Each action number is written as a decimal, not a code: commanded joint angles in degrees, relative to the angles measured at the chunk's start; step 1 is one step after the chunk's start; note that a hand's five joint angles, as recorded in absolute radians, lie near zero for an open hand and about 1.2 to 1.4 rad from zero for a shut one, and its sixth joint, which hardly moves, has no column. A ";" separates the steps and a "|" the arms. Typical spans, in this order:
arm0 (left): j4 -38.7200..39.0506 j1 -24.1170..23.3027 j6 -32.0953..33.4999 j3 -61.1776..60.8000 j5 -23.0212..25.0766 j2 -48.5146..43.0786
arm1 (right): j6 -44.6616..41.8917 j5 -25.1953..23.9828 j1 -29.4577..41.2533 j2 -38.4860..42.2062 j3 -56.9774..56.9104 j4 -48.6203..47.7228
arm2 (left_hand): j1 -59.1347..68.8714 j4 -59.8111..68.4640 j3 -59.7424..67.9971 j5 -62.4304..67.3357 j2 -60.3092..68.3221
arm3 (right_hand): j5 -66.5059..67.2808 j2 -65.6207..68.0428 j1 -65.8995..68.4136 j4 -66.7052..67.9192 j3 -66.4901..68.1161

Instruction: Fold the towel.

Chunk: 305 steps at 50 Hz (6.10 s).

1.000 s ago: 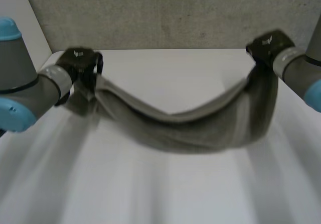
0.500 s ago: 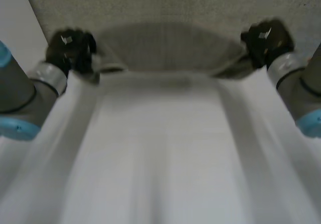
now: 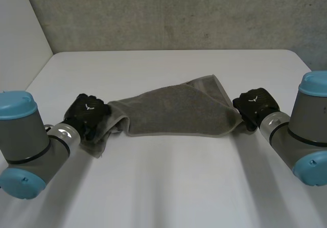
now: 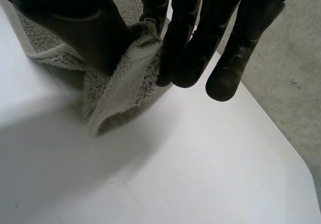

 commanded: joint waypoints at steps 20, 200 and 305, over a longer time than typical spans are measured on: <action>5.52 -7.62 -11.66 3.55 -2.55 -0.06 | -0.19 0.17 0.17 0.22 2.11 -0.60 | -12.90 -12.67 -12.01 -21.59 -12.28 | 2.94 3.41 2.98 3.07 2.67; 8.24 4.06 2.76 -1.72 8.18 -4.37 | 0.87 -3.35 -5.28 -2.33 4.93 -5.53 | 2.25 2.48 3.14 -6.45 2.87 | 2.94 3.41 2.98 3.07 2.67; 11.76 3.27 0.38 29.05 -6.68 -20.37 | -5.20 0.70 -8.27 17.53 -29.18 0.27 | 43.43 43.66 44.32 34.73 44.05 | 2.94 3.41 2.98 3.07 2.67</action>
